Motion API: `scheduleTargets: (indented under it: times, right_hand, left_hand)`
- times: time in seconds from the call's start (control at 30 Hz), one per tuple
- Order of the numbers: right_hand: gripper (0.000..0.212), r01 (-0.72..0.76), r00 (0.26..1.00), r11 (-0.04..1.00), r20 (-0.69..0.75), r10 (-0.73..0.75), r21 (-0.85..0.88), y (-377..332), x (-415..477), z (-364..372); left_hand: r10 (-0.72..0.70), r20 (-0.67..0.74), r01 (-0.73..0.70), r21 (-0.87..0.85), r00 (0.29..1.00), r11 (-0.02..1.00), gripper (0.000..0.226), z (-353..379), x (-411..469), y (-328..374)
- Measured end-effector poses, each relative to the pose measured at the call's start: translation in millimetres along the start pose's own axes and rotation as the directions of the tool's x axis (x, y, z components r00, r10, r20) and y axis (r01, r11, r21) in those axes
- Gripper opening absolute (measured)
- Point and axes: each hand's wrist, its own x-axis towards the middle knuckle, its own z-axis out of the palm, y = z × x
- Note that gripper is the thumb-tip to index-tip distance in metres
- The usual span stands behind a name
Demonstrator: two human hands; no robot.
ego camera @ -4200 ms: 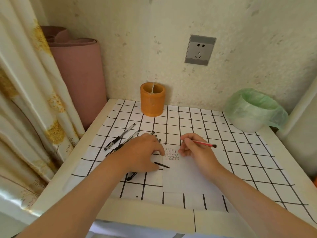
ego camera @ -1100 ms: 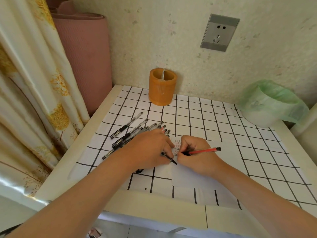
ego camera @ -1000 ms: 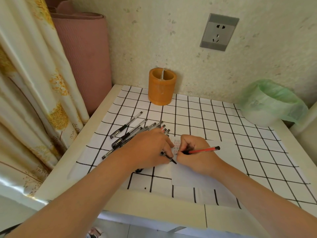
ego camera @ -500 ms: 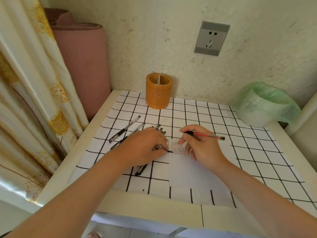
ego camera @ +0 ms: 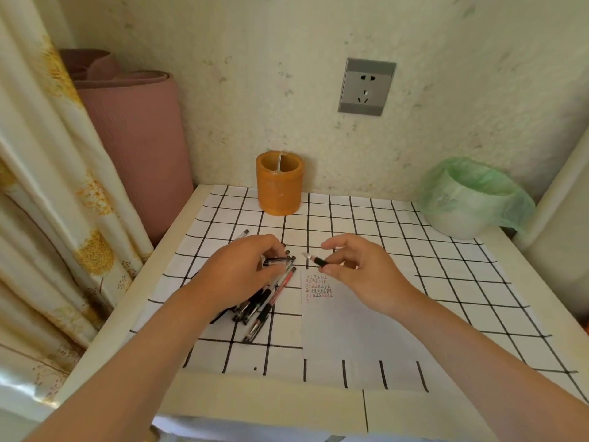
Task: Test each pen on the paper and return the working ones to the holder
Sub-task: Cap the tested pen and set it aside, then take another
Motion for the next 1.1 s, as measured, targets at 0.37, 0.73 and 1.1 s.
scheduleTargets:
  times: [0.37, 0.73, 1.1]
  right_hand:
    - [0.018, 0.063, 0.998, 0.962, 0.004, -0.064, -0.265, -2, -3, 8]
    - [0.029, 0.246, 0.968, 0.887, 0.138, -0.208, -0.391, -4, -10, 16]
    - [0.065, 0.313, 0.939, 0.537, 0.170, -0.298, -0.784, -11, -18, 31]
  left_hand:
    - [0.009, 0.045, -0.009, -0.004, 0.999, 1.000, 0.008, 0, 1, 3]
    - [0.054, 0.124, -0.050, -0.037, 0.991, 0.998, 0.015, 14, -2, 18]
    - [-0.087, 0.279, 0.166, -0.273, 0.956, 0.948, 0.030, 16, -1, 31]
